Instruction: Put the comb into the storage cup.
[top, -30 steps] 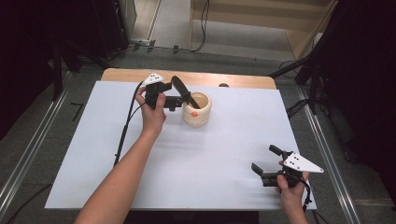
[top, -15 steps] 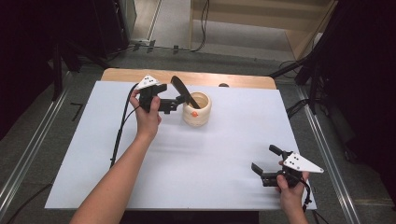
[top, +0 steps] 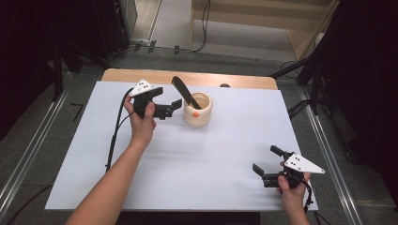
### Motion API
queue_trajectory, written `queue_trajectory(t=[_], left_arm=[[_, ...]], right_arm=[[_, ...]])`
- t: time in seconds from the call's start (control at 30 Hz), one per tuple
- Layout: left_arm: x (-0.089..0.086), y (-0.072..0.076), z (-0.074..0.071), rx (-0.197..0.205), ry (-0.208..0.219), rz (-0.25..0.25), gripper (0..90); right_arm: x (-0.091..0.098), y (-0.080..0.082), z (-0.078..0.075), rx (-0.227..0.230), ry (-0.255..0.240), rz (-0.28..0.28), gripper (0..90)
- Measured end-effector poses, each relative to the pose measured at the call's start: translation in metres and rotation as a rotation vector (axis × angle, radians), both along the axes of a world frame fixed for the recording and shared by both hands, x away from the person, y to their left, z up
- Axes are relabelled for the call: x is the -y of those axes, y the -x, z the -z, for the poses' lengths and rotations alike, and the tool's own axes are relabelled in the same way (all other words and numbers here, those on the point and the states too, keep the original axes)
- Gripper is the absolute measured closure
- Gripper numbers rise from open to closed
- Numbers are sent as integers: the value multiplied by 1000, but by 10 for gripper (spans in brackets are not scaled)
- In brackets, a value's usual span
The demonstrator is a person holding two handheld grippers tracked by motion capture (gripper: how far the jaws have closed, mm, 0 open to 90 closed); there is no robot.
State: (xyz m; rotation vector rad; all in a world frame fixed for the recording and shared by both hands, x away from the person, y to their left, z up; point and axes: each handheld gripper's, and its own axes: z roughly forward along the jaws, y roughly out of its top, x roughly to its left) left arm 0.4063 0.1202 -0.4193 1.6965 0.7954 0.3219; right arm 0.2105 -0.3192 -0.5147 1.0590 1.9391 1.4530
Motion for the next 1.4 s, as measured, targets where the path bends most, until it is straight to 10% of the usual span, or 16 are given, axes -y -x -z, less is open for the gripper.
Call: queue_trajectory(t=[1.4], left_arm=[[-41, 63, 6, 89, -22, 5, 0]], right_arm=[[-2, 0, 0, -2, 8, 4, 0]])
